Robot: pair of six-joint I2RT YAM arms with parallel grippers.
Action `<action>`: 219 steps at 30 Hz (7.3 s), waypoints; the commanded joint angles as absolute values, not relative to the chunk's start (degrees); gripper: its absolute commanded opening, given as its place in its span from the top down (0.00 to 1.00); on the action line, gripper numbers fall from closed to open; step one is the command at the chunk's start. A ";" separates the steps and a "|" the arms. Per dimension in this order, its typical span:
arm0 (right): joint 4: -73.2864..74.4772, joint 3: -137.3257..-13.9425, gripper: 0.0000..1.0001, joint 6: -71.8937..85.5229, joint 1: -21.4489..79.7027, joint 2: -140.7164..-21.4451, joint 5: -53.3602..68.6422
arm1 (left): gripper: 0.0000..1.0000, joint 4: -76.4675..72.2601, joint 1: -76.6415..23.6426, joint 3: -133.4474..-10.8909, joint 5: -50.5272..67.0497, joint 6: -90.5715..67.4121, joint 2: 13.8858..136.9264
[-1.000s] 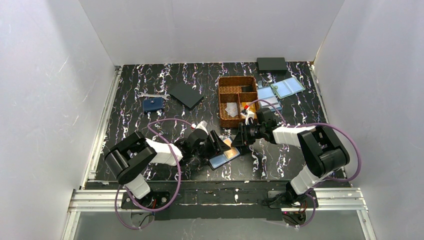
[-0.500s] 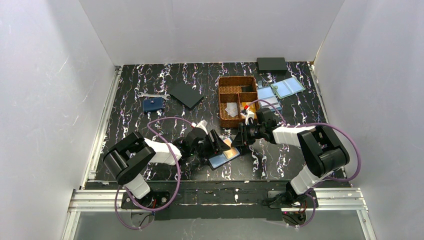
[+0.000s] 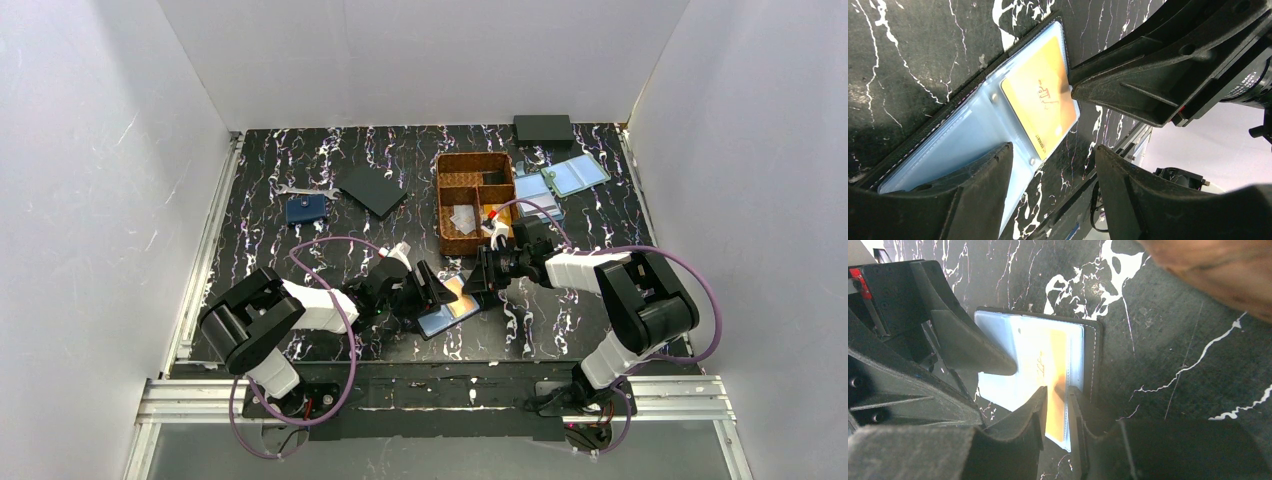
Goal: Take the credit cards out of the card holder
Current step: Remove the credit card from the card holder.
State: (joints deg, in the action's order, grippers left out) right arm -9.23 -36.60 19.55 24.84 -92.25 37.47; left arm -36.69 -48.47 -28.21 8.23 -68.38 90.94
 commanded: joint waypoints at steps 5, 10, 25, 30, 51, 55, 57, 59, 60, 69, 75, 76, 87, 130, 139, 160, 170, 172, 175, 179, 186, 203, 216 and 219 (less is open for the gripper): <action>-8.60 -36.75 0.70 18.93 25.29 -93.34 37.79 | 0.41 -32.79 -47.74 -27.37 7.47 -67.78 89.84; -9.40 -36.65 0.70 19.82 25.48 -93.27 40.56 | 0.44 -32.78 -47.72 -27.99 7.64 -67.81 89.88; -8.57 -37.71 0.71 18.38 25.75 -91.13 41.55 | 0.82 -38.32 -46.61 -27.47 10.58 -69.63 94.04; -8.44 -37.82 0.68 17.37 24.36 -89.38 41.30 | 1.00 -40.18 -46.28 -27.32 11.44 -68.96 96.49; -7.76 -37.85 0.63 13.42 22.22 -91.07 48.51 | 1.00 -48.57 -46.00 -25.28 14.67 -67.59 99.67; -7.84 -37.82 0.65 14.35 22.32 -91.84 47.24 | 1.00 -49.27 -46.03 -25.66 15.27 -67.87 100.43; -7.68 -37.75 0.66 14.49 22.48 -92.06 46.07 | 1.00 -49.54 -46.03 -25.58 15.40 -67.86 100.54; -7.36 -37.78 0.66 14.50 22.57 -92.35 44.64 | 1.00 -49.78 -46.04 -25.49 15.45 -68.02 100.62; -7.16 -37.80 0.66 14.50 22.59 -92.49 44.19 | 1.00 -49.87 -46.05 -25.49 15.47 -68.08 100.71; -6.60 -37.98 0.67 14.74 22.89 -93.52 44.31 | 0.99 -50.40 -46.01 -25.79 15.98 -68.63 101.66; -6.71 -38.14 0.70 15.47 23.44 -94.43 45.68 | 0.78 -51.09 -45.96 -26.01 16.85 -69.33 102.28; -6.71 -38.21 0.71 15.55 23.46 -94.54 45.78 | 0.77 -51.21 -45.92 -26.06 16.98 -69.43 102.37; -7.45 -38.14 0.79 16.69 23.86 -95.20 47.91 | 0.77 -54.46 -45.92 -26.17 18.27 -71.04 104.51; 2.41 -41.54 0.70 5.72 23.77 -94.65 34.66 | 1.00 -61.62 -44.26 -22.27 20.98 -70.62 105.31; 3.43 -42.01 0.74 5.27 23.73 -95.32 32.32 | 1.00 -61.61 -43.47 -21.08 21.68 -71.05 104.33; 3.08 -41.93 0.74 4.84 23.82 -94.10 34.53 | 1.00 -61.05 -41.05 -16.85 23.52 -71.91 100.70; 3.07 -42.02 0.71 2.89 23.82 -89.96 41.01 | 1.00 -56.92 -37.09 -12.26 24.50 -69.23 90.17; 3.95 -42.29 0.68 0.99 23.82 -88.40 43.38 | 1.00 -54.69 -36.79 -12.06 24.59 -67.43 86.79; 6.92 -43.23 0.63 -3.92 23.77 -85.66 47.50 | 1.00 -52.42 -36.74 -11.34 23.99 -63.84 80.91; 12.66 -43.86 0.52 -14.10 23.73 -81.26 53.45 | 1.00 -49.40 -36.72 -10.30 22.84 -58.18 72.34; 24.94 -46.36 0.17 -29.79 22.00 -76.67 61.87 | 1.00 -48.60 -38.89 -12.84 25.01 -48.28 64.49; 12.19 -42.46 0.07 -15.06 21.80 -77.10 73.90 | 1.00 -52.33 -48.10 -23.55 19.73 -39.57 72.08; 6.56 -41.88 0.30 -7.31 21.80 -78.63 76.54 | 1.00 -56.56 -49.22 -24.07 19.62 -41.41 74.50; 6.27 -41.92 0.46 -7.21 21.71 -78.74 76.55 | 1.00 -57.09 -49.38 -24.15 19.55 -41.78 75.20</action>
State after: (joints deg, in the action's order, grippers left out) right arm 8.71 -42.09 -8.75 21.96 -78.50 74.28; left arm -54.59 -48.95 -22.50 20.32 -41.87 74.41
